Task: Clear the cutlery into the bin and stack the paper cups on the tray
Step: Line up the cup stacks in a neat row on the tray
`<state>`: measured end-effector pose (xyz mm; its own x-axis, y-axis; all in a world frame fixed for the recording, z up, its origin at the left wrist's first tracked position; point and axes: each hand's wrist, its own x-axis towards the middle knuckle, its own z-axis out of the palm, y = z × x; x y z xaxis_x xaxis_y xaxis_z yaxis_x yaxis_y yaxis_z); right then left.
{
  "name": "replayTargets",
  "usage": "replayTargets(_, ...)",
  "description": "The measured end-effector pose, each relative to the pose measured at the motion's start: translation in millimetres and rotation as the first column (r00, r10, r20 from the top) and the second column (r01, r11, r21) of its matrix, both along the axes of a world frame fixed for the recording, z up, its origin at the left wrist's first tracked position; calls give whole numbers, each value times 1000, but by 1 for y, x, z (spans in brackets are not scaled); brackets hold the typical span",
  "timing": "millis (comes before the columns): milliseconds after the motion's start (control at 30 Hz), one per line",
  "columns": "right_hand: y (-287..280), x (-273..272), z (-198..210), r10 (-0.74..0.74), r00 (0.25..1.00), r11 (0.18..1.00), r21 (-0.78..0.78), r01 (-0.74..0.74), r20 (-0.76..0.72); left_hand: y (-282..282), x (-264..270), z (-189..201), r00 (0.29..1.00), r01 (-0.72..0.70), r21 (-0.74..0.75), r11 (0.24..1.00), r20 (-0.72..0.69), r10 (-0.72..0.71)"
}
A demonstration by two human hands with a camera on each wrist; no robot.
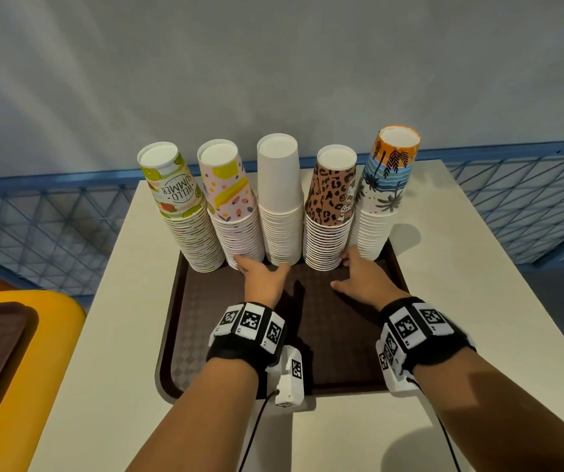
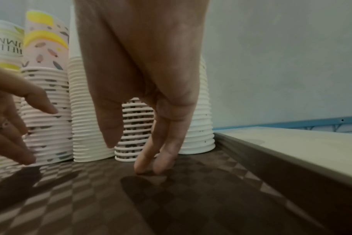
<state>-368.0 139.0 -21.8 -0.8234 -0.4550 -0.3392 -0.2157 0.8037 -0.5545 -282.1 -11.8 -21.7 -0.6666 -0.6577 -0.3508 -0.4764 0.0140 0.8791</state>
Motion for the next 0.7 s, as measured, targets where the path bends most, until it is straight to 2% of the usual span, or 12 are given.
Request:
replayTargets(133, -3, 2, 3, 51, 999, 997, 54, -51, 8, -3, 2, 2, 1000, 28, -8, 1000, 14, -27)
replayTargets(367, -11, 6, 2, 104, 990, 981, 174, -87, -90, -13, 9, 2, 994, 95, -51, 994, 66, -92)
replayTargets(467, -14, 7, -1, 92, 991, 980, 186, -73, -98, -19, 19, 1, 999, 32, -92, 995, 18, -31)
replayTargets(567, -11, 11, -1, 68, 996, 995, 80, -63, -64, -31, 31, 3, 997, -81, -173, 982, -29, 77)
replayTargets(633, -1, 13, 3, -14, 986, 1000, 25, 19, -168, -45, 42, 5, 992, -88, -303, 949, 63, 112)
replayTargets(700, 18, 14, 6, -127, 945, 984, 79, 157, -301, -62, 57, 4, 967, -7, -461, 887, 224, 124)
